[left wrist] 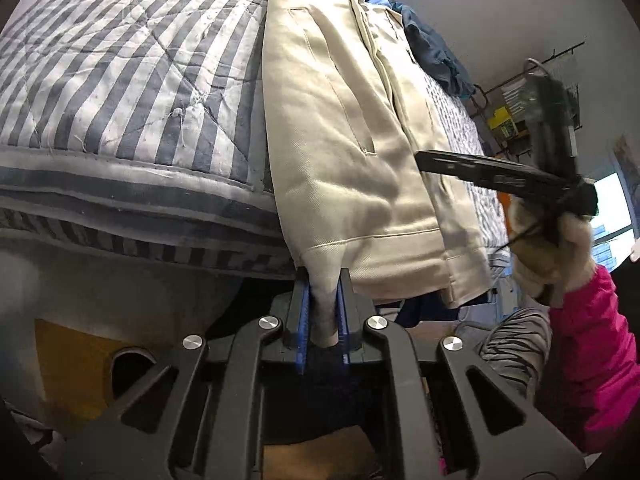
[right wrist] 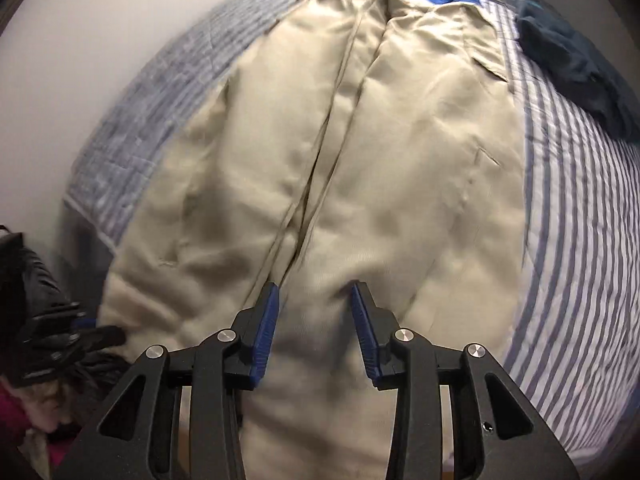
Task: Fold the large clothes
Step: 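Grasp the jacket hem with both tools side by side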
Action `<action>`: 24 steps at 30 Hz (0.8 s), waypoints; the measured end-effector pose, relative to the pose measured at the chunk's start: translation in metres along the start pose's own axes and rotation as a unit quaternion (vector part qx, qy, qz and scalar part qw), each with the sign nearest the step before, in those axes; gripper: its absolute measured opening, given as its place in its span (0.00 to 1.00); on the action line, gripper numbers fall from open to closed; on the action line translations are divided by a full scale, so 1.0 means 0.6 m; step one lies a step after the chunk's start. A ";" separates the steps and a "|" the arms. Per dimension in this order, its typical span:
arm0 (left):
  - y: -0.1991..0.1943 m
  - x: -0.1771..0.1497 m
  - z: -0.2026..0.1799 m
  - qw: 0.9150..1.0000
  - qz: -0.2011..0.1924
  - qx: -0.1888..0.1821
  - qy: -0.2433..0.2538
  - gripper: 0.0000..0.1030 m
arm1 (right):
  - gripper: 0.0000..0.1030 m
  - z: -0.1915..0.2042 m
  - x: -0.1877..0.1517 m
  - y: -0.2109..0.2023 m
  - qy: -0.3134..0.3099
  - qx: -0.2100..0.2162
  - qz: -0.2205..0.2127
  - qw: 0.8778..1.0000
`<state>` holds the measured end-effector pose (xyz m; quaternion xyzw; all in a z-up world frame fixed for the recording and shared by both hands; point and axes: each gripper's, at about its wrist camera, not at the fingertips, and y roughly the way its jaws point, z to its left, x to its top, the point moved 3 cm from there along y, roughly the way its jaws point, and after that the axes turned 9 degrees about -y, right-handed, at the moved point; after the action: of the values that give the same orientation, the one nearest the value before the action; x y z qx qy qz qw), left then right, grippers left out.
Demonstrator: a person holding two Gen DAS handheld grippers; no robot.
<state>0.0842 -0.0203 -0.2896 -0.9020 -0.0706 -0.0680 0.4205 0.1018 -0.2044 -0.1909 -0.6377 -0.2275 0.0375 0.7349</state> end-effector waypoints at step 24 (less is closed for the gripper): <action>0.013 -0.001 0.014 0.999 0.027 -0.030 -0.033 0.35 | 0.31 -0.094 -0.220 -0.098 0.132 0.080 -0.035 0.987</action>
<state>0.0857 -0.0188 -0.3009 -0.9175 -0.0580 -0.0294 0.3924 -0.0085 -0.3126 -0.1773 -0.5682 -0.1474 -0.0546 0.8078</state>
